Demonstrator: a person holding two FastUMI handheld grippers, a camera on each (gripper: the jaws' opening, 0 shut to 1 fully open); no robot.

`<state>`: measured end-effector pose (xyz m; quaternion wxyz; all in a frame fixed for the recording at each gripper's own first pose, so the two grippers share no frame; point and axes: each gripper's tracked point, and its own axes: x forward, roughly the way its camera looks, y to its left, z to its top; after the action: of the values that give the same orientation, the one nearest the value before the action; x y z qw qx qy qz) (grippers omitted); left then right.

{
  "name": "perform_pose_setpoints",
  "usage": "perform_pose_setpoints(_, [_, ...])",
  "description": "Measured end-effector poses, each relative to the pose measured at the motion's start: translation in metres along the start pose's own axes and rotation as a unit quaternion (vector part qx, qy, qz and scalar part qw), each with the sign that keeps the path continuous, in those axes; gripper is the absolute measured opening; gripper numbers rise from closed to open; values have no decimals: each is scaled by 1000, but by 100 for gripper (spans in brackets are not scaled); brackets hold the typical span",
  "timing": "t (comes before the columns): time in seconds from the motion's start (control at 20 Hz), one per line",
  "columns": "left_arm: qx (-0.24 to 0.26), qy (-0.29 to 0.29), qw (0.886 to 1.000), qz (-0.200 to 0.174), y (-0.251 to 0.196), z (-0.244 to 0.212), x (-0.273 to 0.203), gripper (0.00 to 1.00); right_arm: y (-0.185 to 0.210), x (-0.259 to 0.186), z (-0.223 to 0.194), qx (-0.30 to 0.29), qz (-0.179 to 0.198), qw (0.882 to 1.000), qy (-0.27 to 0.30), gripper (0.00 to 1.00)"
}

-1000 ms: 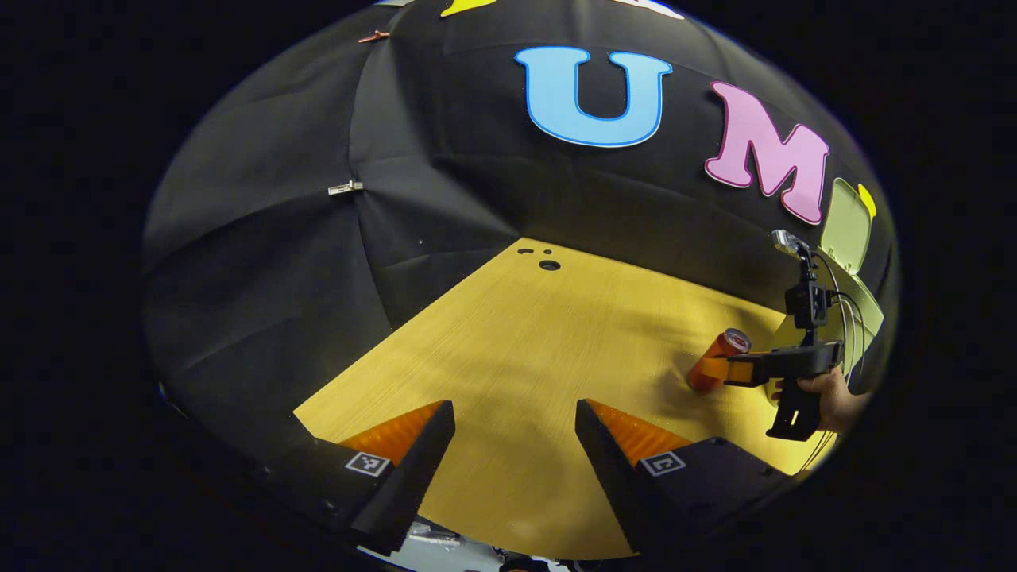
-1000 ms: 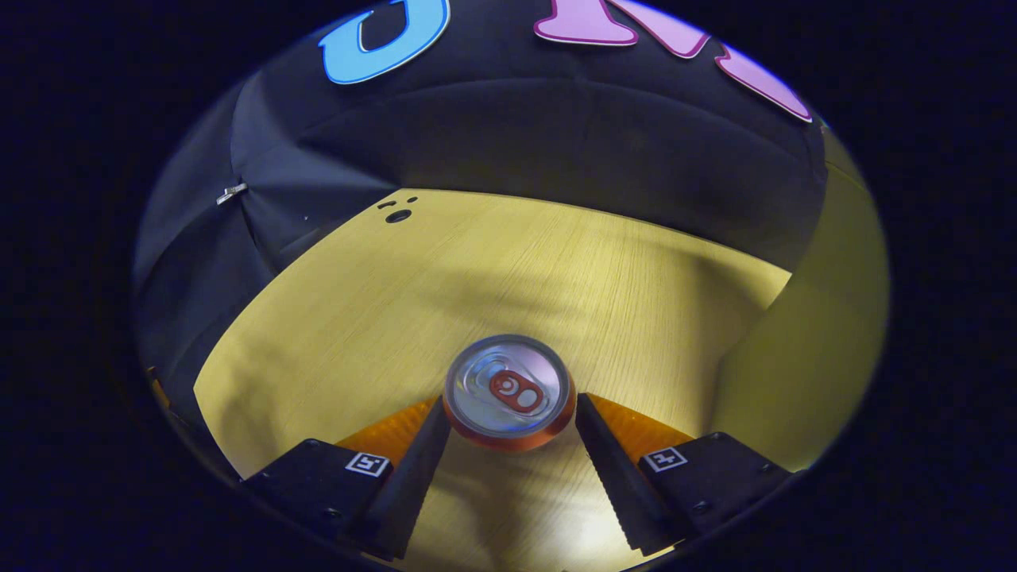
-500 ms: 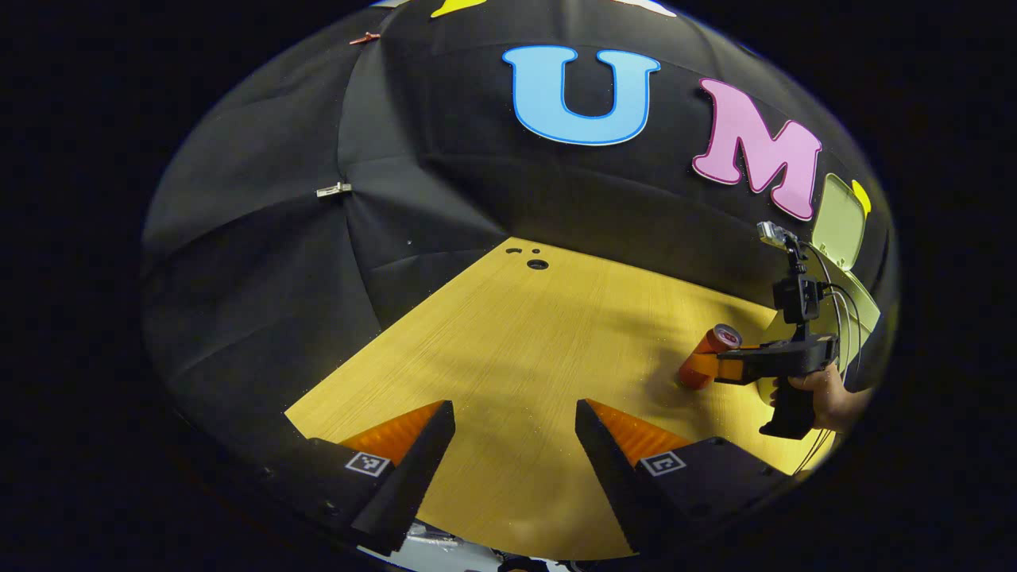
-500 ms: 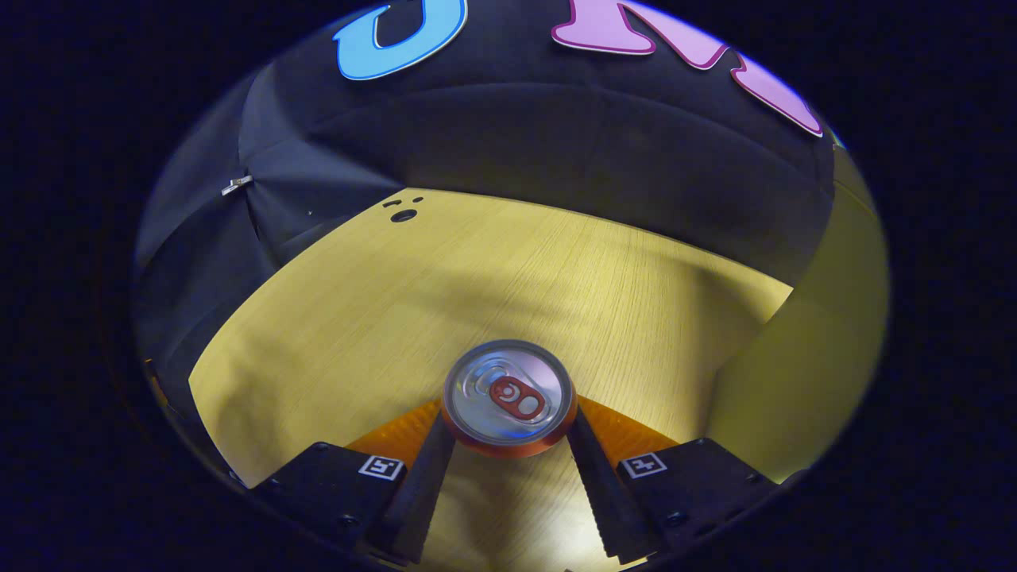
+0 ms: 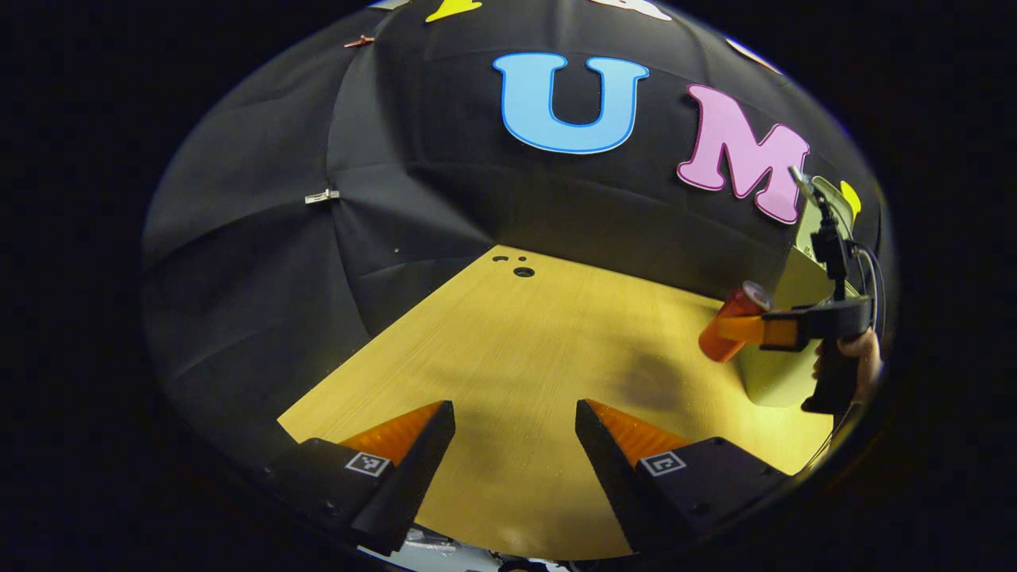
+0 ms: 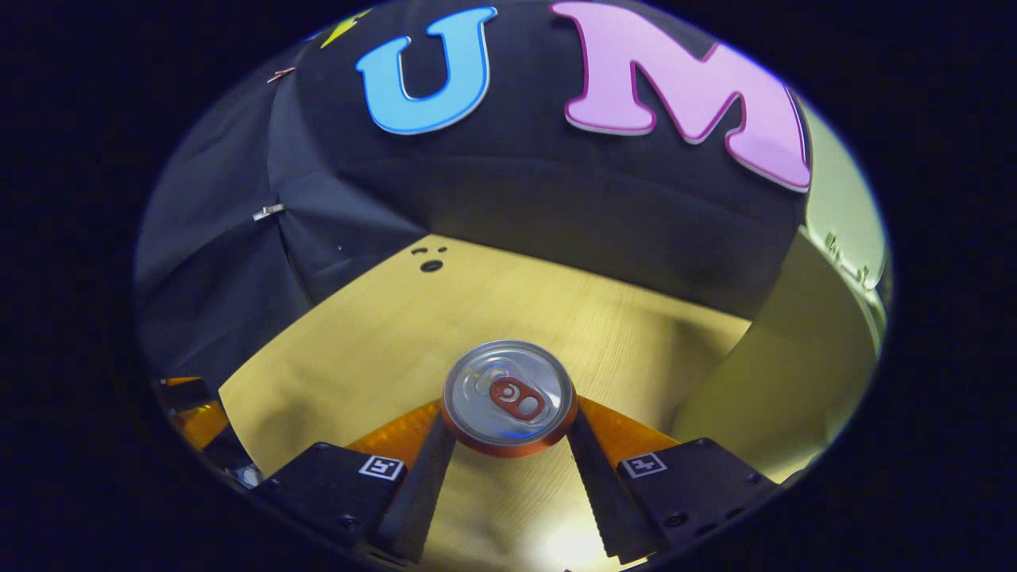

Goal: Press the lid of the desktop garbage bin to open it, pick up the crumpled paper on the desktop and throw it into the bin, then pick up the pop can on the desktop and drop it into the bin, and finally close the garbage bin lid.

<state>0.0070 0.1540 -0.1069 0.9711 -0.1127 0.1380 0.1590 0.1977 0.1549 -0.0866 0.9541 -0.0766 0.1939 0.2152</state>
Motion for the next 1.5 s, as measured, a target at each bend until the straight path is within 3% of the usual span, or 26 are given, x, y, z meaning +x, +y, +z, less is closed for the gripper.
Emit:
perform_pose_setpoints(0.1, [6, 1, 1000, -15, -2, -2, -2, 98, 0, -21, 28, -8, -7, 1000, -22, 83])
perform_pose_setpoints(0.25, [56, -18, 998, -30, 0, 5, -6, 98, -3, -58, 71, 14, -14, 998, -60, 83])
perform_pose_setpoints(0.55, [116, -51, 989, -77, -3, 23, -6, 98, -36, -118, 125, 25, -67, 991, -117, 83])
perform_pose_setpoints(1.0, [127, -55, 985, -107, 1, 36, -6, 98, -113, -177, 169, 15, -145, 977, -155, 83])
perform_pose_setpoints(1.15, [112, -57, 989, -83, 5, 39, -4, 98, -152, -185, 174, 13, -168, 973, -158, 83])
perform_pose_setpoints(1.35, [39, -38, 996, -70, -10, 34, -2, 98, -194, -184, 173, 26, -177, 972, -152, 83])
perform_pose_setpoints(1.5, [17, -26, 998, -61, -23, 32, 3, 98, -215, -176, 158, 34, -172, 975, -138, 83])
